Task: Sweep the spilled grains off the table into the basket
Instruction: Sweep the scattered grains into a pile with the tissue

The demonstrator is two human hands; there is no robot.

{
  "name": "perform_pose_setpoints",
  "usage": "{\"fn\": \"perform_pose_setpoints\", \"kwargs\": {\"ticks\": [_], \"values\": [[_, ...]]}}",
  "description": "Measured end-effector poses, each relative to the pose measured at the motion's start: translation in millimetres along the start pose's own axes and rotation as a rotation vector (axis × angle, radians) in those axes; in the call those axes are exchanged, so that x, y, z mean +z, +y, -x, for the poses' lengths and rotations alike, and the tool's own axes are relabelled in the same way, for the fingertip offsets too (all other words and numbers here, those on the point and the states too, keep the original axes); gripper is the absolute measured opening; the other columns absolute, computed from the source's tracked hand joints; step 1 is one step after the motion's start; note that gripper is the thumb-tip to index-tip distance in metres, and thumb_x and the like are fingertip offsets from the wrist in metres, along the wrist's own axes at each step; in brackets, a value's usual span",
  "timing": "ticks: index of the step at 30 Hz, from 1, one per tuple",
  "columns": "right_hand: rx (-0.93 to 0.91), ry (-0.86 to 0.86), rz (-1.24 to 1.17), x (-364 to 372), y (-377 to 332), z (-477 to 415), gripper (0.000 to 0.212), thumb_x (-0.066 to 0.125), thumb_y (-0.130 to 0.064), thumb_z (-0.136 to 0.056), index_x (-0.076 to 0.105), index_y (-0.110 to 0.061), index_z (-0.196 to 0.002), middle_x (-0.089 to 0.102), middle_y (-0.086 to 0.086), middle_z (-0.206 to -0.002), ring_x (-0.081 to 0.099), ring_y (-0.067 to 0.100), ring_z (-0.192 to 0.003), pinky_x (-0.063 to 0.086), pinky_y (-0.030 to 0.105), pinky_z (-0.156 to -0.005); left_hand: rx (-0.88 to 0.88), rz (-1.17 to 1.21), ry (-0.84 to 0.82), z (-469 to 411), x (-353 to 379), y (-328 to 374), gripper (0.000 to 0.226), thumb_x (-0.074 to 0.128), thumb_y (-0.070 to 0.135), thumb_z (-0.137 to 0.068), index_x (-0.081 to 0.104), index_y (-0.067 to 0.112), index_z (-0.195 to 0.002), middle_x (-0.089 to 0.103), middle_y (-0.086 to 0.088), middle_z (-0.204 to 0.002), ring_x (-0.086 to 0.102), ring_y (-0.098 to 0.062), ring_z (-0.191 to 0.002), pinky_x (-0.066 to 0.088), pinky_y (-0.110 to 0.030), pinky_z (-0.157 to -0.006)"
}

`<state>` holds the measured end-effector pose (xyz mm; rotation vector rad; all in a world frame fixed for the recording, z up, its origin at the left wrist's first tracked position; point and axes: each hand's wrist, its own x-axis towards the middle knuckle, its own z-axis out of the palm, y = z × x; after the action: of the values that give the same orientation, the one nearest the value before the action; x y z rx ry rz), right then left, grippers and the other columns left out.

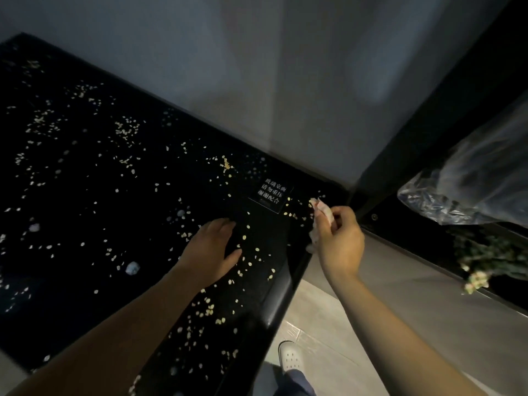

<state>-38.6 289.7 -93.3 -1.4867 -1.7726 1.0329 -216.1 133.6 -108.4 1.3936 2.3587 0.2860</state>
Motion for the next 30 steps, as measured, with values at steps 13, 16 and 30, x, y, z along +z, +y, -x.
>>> {"fn": "perform_pose_setpoints", "kwargs": {"ticks": [13,16,30], "values": [[-0.155,0.15,0.059,44,4,-60,0.025,0.048,-0.007,-0.094,0.065,-0.02,-0.106,0.064,-0.001,-0.101,0.06,-0.006,-0.08,0.044,0.006,-0.074,0.131,-0.069,0.002,-66,6,-27,0.07,0.041,0.057,-0.088,0.045,0.009,-0.139,0.042,-0.009,-0.142,0.037,-0.026,-0.132,0.031,-0.039,-0.109],[-0.152,0.177,0.106,49,9,-76,0.035,0.039,-0.008,-0.094,0.064,-0.025,-0.112,0.06,-0.001,-0.113,0.063,0.016,-0.088,0.049,0.022,-0.085,0.166,-0.089,-0.008,-65,9,-31,0.079,0.029,0.062,-0.083,0.047,0.008,-0.138,0.04,-0.009,-0.144,0.037,-0.028,-0.132,0.034,-0.043,-0.109],[-0.227,-0.09,0.185,62,44,-50,0.02,0.066,-0.005,-0.087,0.072,-0.009,-0.105,0.064,0.006,-0.105,0.062,0.02,-0.097,0.043,0.019,-0.088,0.166,-0.123,-0.042,-65,12,-34,0.072,0.035,0.056,-0.085,0.049,0.007,-0.136,0.042,-0.013,-0.144,0.038,-0.032,-0.131,0.03,-0.047,-0.107]]}}
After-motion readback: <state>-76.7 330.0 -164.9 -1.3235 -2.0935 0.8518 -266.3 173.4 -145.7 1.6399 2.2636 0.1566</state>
